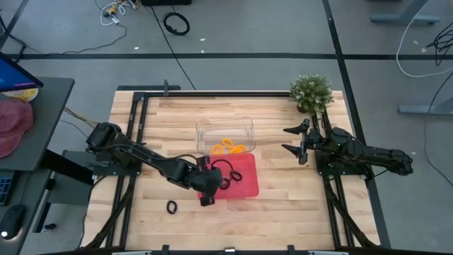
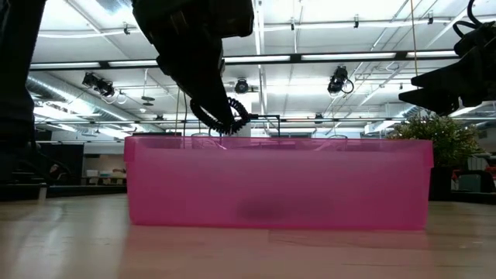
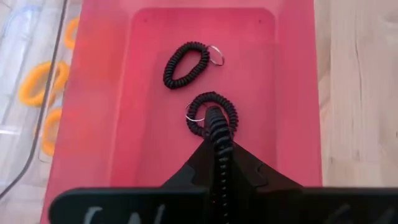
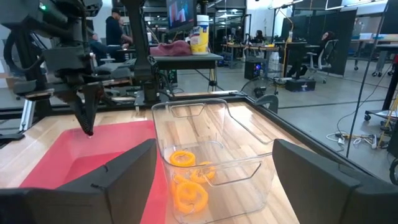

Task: Sort spring keychains
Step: Put the black spring keychain into the red bin

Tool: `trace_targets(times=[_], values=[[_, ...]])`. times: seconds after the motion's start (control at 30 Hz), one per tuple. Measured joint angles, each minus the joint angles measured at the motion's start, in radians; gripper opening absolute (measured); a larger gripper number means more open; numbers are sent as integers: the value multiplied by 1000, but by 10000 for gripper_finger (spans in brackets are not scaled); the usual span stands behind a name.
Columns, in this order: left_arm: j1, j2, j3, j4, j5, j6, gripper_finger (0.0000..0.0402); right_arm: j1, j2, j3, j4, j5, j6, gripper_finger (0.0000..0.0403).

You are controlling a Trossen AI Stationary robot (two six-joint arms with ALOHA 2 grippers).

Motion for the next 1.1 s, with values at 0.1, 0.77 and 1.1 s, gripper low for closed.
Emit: trace_targets(times=[0.1, 0.77, 1.1], values=[[2, 7, 6, -1, 0, 11, 21, 0, 0, 0, 0, 0, 0, 324], [2, 7, 6, -1, -4, 13, 121, 0, 0, 0, 0, 0, 0, 324], [1, 2, 6, -41, 110, -1, 127, 0, 0, 0, 0, 0, 0, 324]])
